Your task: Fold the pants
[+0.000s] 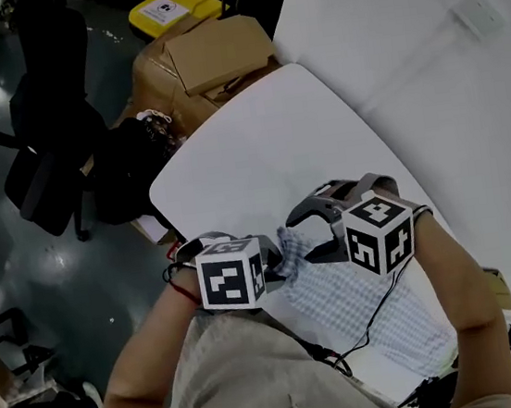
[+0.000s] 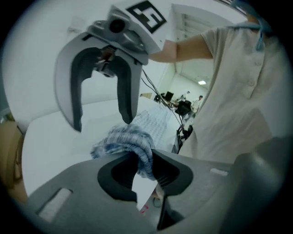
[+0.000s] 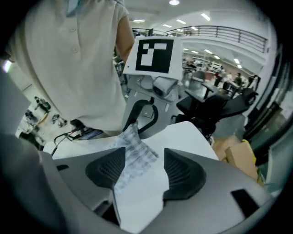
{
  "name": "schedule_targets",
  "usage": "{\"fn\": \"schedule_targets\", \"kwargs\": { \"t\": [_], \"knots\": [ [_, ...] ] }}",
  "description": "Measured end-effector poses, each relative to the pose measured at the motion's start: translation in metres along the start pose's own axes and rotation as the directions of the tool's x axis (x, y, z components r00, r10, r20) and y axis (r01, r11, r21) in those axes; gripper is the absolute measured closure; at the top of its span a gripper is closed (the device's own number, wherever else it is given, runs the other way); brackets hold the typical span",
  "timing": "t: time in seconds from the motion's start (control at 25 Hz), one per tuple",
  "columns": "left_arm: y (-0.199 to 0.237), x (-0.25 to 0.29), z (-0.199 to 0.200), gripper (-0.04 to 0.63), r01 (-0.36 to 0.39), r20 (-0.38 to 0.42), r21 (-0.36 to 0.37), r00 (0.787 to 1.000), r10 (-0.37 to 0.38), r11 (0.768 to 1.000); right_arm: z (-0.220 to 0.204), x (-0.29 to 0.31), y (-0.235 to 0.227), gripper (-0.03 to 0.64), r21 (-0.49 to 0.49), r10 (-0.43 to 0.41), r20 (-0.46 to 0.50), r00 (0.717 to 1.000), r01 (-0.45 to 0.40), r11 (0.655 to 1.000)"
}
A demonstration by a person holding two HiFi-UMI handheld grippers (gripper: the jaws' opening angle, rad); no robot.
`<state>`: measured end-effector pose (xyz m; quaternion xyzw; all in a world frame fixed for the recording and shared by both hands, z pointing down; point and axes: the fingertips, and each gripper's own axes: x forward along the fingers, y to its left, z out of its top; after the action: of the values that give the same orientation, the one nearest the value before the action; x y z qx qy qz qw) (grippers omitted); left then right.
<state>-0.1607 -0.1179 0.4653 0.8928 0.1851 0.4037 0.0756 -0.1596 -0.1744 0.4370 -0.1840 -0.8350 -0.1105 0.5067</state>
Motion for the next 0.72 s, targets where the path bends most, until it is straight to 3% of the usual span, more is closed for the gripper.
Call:
{"fn": "schedule_targets", "kwargs": {
  "t": [0.12,0.28,0.4,0.56,0.6,0.64,0.72],
  "knots": [
    [-0.010,0.003,0.002,0.505,-0.041,-0.089,0.168,0.994,0.056,0.985,-0.002,0.006,0.021,0.302,-0.119,0.151,-0.135,0.979,-0.168,0.979],
    [-0.022,0.005,0.006,0.506,-0.059,-0.133,0.281,0.986,0.100,0.958,-0.005,0.015,0.037,0.278,-0.178,0.248,-0.245,0.937,-0.295,0.939],
    [-0.029,0.009,0.010,0.506,-0.050,-0.124,0.303,0.988,0.091,0.952,-0.002,0.024,0.041,0.275,-0.193,0.296,-0.288,0.911,-0.358,0.914],
    [-0.027,0.009,0.012,0.508,-0.060,-0.106,0.305,0.990,0.096,0.951,-0.004,0.040,0.052,0.278,-0.197,0.377,-0.360,0.853,-0.465,0.863],
    [-0.026,0.009,0.011,0.508,-0.060,-0.106,0.298,0.990,0.096,0.953,-0.006,0.042,0.052,0.290,-0.186,0.383,-0.376,0.844,-0.473,0.861],
    [-0.025,0.009,0.009,0.508,-0.060,-0.108,0.289,0.990,0.095,0.956,-0.010,0.042,0.051,0.355,-0.166,0.383,-0.387,0.839,-0.471,0.866],
    [-0.020,0.009,0.002,0.508,-0.066,-0.113,0.260,0.989,0.099,0.963,-0.018,0.039,0.047,0.380,-0.111,0.381,-0.398,0.834,-0.456,0.883]
  ]
}}
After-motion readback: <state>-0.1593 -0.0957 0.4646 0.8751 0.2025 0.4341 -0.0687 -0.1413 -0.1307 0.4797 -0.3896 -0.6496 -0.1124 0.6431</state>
